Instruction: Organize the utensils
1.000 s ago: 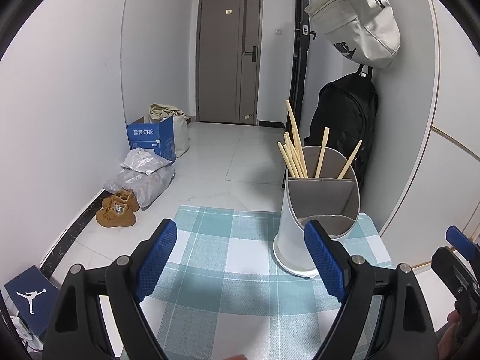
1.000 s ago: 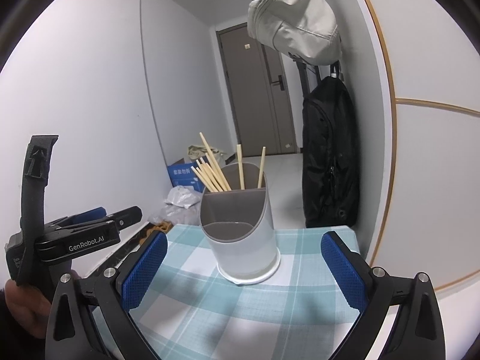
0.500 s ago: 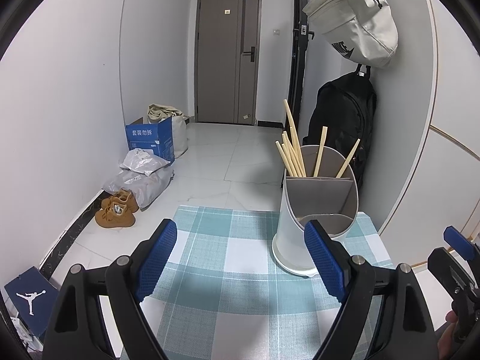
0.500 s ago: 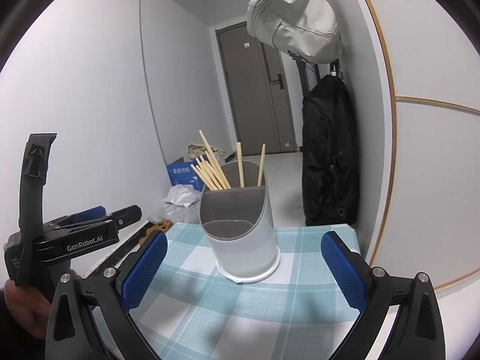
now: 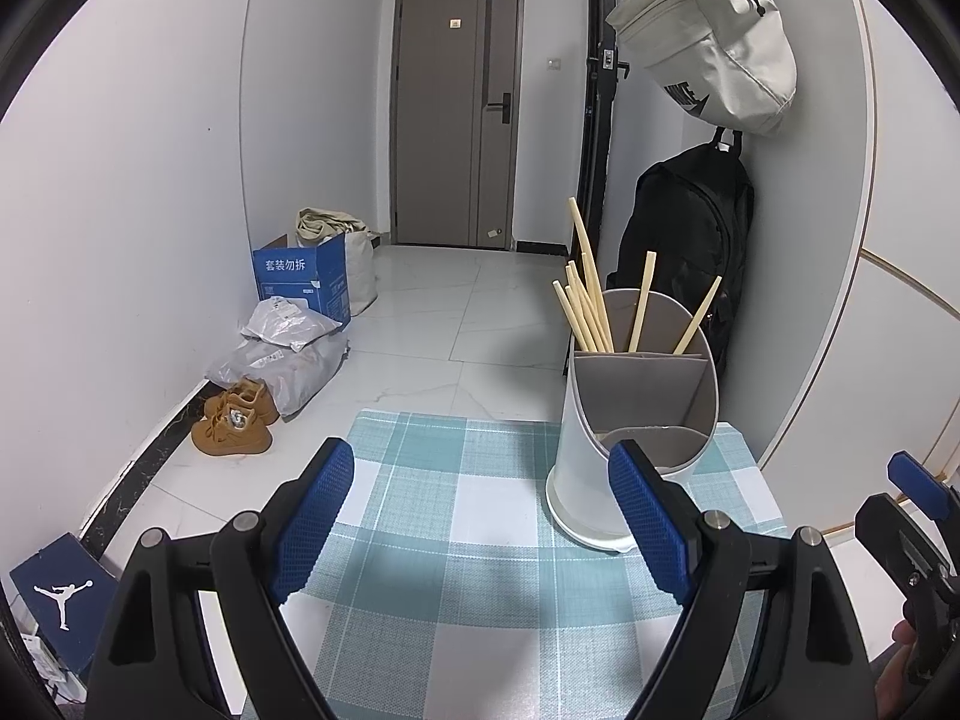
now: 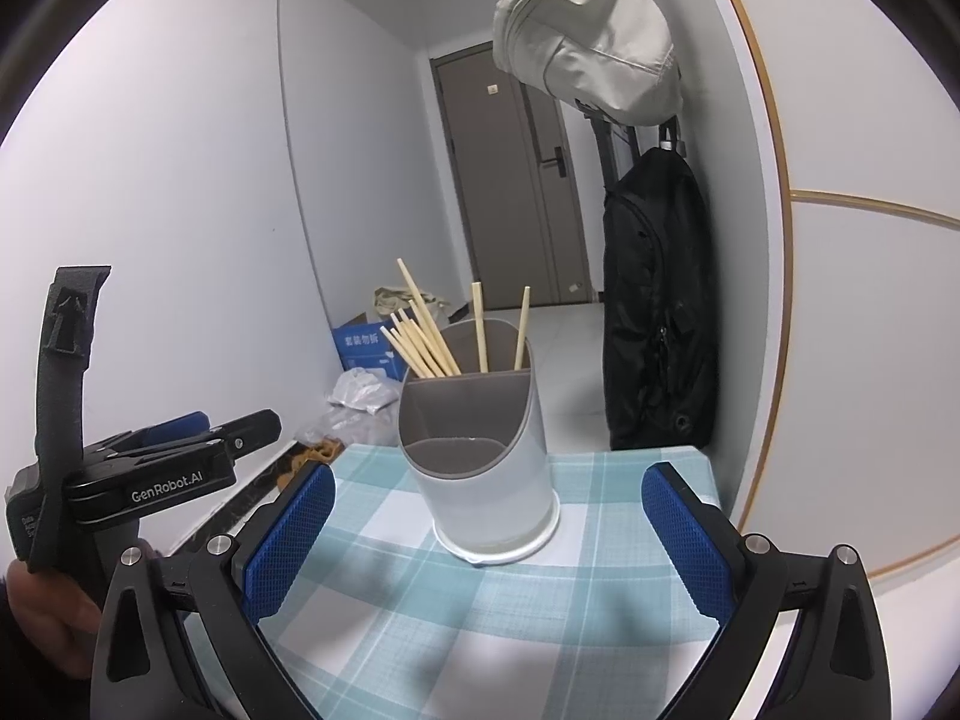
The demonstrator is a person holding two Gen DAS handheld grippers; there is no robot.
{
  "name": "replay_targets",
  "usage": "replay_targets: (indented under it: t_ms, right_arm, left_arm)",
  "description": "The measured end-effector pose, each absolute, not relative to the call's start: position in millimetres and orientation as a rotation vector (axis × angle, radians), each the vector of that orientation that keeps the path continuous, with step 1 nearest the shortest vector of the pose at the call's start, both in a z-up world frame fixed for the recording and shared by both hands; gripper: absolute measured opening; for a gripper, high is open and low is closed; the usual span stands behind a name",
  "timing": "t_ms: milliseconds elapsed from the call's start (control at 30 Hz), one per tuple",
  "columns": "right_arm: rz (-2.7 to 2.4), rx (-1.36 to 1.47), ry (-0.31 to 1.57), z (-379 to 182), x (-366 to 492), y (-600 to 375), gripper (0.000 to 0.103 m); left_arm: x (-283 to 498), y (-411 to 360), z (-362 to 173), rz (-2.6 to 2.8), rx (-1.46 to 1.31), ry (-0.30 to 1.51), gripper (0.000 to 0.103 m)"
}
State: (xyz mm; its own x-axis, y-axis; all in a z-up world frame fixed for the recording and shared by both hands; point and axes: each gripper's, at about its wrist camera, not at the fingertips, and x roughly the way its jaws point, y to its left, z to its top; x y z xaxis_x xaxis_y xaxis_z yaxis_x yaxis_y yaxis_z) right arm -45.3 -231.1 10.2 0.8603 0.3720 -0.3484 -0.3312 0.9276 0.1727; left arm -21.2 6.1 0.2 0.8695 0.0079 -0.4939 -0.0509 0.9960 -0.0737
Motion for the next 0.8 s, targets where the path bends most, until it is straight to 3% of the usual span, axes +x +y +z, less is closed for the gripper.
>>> replay_targets:
  t_ms: [800]
  right_arm:
    - [0.371, 0.107, 0.388, 9.9, -45.4, -229.8, 0.103]
  left_arm:
    - [-22.1, 8.6, -1.4, 0.034, -0.087, 0.521, 0.084]
